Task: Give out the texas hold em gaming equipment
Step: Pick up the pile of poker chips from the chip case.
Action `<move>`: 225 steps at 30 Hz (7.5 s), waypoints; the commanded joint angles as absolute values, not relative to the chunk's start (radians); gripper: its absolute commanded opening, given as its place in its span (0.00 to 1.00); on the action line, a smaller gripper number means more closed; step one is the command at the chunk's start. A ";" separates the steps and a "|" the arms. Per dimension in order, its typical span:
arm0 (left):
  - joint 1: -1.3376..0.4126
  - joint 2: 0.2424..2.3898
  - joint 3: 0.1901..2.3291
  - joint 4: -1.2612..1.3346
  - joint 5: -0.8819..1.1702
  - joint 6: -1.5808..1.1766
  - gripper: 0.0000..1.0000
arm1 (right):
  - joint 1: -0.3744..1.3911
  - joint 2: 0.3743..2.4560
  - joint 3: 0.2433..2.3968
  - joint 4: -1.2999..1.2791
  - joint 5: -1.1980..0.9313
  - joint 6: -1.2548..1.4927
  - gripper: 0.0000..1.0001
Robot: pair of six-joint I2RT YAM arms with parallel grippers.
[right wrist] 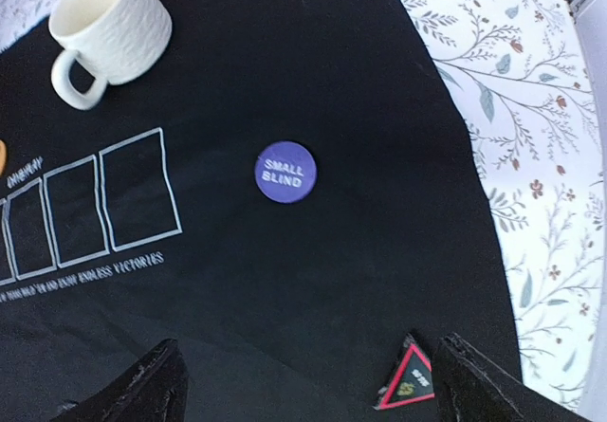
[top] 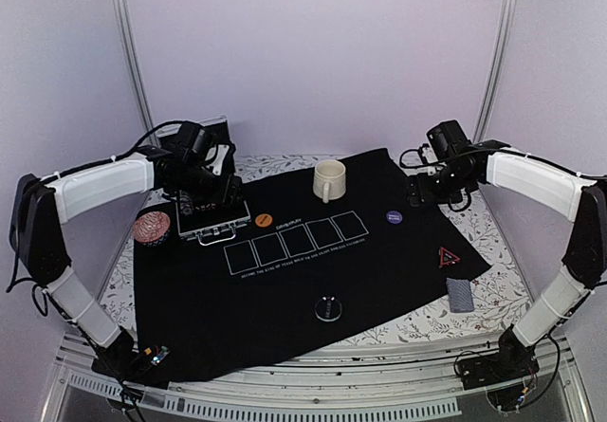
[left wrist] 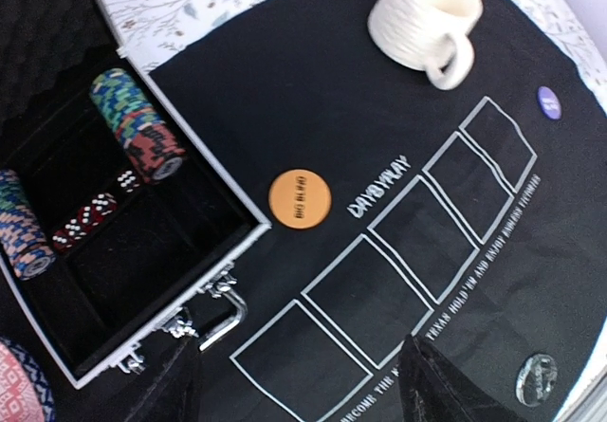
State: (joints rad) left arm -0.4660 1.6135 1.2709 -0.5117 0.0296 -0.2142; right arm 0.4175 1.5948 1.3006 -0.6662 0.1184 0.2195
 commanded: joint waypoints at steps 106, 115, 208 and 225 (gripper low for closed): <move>-0.170 2.165 1.639 -0.790 -0.260 0.447 0.50 | 0.413 1.745 1.292 -0.679 0.044 0.011 0.99; -0.178 2.141 1.667 -0.779 -0.275 0.456 0.51 | 0.413 1.756 1.292 -0.683 0.037 0.011 0.99; -0.128 2.249 1.736 -0.776 -0.062 0.471 0.54 | 0.413 1.795 1.284 -0.707 0.026 0.011 0.99; -0.145 2.191 1.688 -0.753 -0.134 0.492 0.56 | 0.413 1.801 1.284 -0.710 0.020 -0.020 0.99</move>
State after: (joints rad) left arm -0.1162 2.1635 1.6600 -0.8024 -0.1467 0.4717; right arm 0.4118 1.7885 1.2789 -0.6987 0.0349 0.0059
